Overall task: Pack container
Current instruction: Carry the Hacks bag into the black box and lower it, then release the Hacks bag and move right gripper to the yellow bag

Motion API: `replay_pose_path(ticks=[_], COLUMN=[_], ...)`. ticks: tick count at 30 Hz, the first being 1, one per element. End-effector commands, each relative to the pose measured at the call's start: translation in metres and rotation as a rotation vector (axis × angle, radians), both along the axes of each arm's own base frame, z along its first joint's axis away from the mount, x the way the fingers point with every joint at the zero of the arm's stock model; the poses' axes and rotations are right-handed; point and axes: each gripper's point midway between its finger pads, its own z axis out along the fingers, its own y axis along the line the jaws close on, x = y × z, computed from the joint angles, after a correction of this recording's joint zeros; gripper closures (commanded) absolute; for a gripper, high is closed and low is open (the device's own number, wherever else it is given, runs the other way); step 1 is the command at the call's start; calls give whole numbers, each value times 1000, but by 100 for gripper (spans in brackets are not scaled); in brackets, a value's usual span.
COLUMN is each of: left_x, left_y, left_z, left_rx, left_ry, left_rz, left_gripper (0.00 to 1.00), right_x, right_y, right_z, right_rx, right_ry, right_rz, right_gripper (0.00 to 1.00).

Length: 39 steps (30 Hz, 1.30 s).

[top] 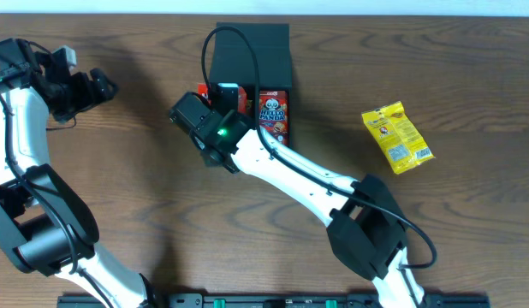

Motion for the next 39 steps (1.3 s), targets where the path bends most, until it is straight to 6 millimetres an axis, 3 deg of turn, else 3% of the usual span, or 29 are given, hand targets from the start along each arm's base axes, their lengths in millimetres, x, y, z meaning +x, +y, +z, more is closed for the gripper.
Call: replay_pose_path(ticks=[1,8,9,11,12,14,21,29,34,36,39], left_x=[7,7,7,7,7,7,7,7,7,7,7], left_y=[-9,-9,-9,-9,-9,-9,-9,-9,-9,-9,-9], left_z=[26,26,26,26,26,26,26,26,26,26,26], left_rx=[-17,-16,-16,-16,-16,-16,-15,-15,-15,-15,-15], left_ry=[-94,-94,-94,-94,-94,-94,-95,-94,-93,-93,-94], left_rz=[-77,-78,-78,-78,-79,-79,-79,-79,-78,-78,-78], left_gripper=[5,5,5,5,5,4,4,5,5,5,5], right_x=[11,13,13,13,13,14,19,33,56,68,71], right_y=[-10,-12,-12,-12,-12,-11,-7,-5,-63,-113,-185], right_z=[-2,-13,-13,-13,-13,-13,-5,43,82,95,94], right_rx=[-6,-16,-16,-16,-14,-13,-80,-192,-266,-300,-367], right_ry=[-13,3,3,2,1,-1,-35,-165,-197,-164,-35], right_rz=[-46,-56,-56,-56,-56,-55,86,329,273,207,190], right_gripper=[98,98,89,44,16,1,1,1,1,1,1])
